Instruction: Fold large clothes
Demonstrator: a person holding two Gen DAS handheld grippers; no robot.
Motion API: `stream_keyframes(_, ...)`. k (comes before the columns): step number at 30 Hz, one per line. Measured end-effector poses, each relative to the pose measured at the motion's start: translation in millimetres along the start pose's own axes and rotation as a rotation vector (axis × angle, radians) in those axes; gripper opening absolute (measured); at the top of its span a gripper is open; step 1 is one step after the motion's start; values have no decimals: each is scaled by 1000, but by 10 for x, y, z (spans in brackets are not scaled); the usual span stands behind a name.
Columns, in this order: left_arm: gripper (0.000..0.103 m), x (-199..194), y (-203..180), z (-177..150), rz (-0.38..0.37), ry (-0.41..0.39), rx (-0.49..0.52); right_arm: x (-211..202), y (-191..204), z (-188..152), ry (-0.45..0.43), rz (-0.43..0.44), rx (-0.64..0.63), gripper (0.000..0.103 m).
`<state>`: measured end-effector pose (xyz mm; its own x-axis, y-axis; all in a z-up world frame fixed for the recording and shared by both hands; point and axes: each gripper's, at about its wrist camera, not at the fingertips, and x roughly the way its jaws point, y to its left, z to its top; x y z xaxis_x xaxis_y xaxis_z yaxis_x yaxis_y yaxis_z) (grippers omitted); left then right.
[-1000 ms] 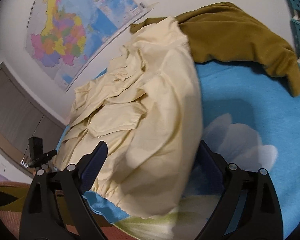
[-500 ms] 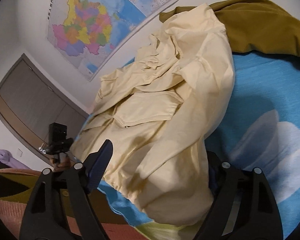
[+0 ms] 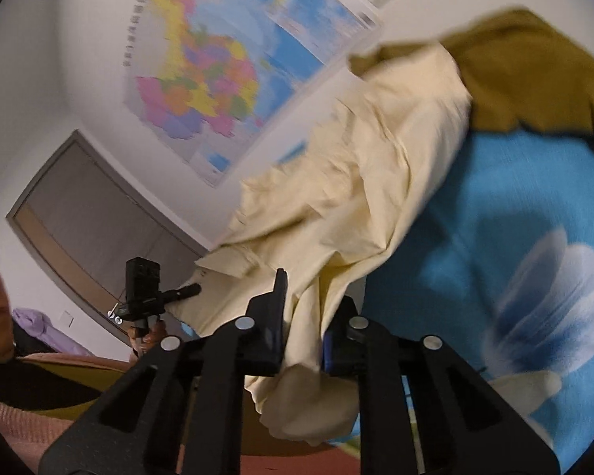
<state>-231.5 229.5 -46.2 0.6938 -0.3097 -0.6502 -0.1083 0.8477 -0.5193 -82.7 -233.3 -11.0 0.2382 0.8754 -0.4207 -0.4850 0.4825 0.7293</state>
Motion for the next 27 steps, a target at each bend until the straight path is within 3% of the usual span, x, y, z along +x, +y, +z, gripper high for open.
stream_keyframes(3,28,-257,-57,1,-42,-34,25,-219,231,27,-62,53,-31,13)
stream_keyframes(6,28,-417,55,-38,-93,-51,-13,-381,342,-26,-106,53,-49,12)
stream_keyframes(12,28,-285,258,-37,-116,8,-78,-297,280,-32,-127,56,17,6)
stream_keyframes(20,28,-368,189,334,-123,0,-75,-217,273,384,-225,85,33,5)
stream_keyframes(27,29,-341,135,838,-113,18,-52,-64,319,837,-228,95,5,5)
